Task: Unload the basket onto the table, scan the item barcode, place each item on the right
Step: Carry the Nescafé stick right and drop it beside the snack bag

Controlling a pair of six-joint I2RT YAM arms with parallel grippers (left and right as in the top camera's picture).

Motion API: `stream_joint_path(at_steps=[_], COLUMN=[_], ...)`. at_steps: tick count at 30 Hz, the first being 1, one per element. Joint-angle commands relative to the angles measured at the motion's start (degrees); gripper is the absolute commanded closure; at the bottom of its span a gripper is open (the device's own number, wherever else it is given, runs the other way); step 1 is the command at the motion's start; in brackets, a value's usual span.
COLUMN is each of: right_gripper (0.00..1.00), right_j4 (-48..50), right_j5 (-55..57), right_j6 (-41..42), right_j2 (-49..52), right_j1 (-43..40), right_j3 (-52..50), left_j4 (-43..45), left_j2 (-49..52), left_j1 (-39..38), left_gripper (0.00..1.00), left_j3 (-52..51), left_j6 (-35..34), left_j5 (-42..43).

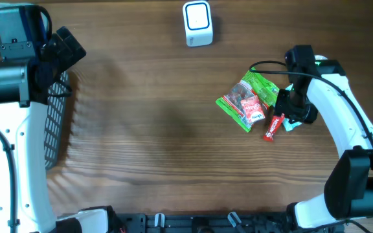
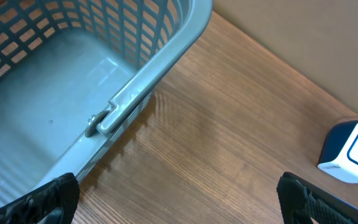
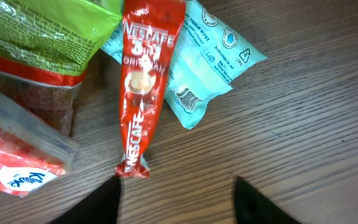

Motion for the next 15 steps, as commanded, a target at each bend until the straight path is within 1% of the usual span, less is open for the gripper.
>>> stream_joint_path(at_steps=[1, 3, 5, 6, 8, 10, 15], right_gripper=[0.32, 0.24, 0.17, 0.00, 0.00, 0.00, 0.00], right_j4=[-1.9, -5.0, -4.7, -4.7, -4.6, -2.4, 13.4], right_j5=[-3.8, -5.6, -5.6, -5.6, -5.6, -5.6, -5.6], right_j6=[-3.3, -5.1, -5.0, -5.0, -5.0, -5.0, -5.0], right_j2=[-0.5, -0.5, -0.4, -0.3, -0.3, -0.3, -0.3], right_j1=[-0.1, -0.1, -0.1, -0.1, -0.1, -0.1, -0.1], right_j3=[4.9, 10.8, 11.8, 11.7, 11.6, 11.6, 11.6], left_j4=[0.0, 0.0, 0.0, 0.0, 0.0, 0.0, 0.0], left_j2=[-0.2, -0.2, -0.2, -0.2, -0.2, -0.2, -0.2], left_j1=[0.3, 0.3, 0.3, 0.3, 0.3, 0.3, 0.3], left_gripper=[0.00, 0.00, 0.00, 0.00, 0.00, 0.00, 0.00], left_j3=[0.6, 0.6, 0.6, 0.6, 0.6, 0.6, 0.6], left_j6=[0.5, 0.5, 0.5, 0.5, 0.5, 0.5, 0.5], left_j5=[-0.5, -0.5, -0.5, -0.5, -0.5, -0.5, -0.5])
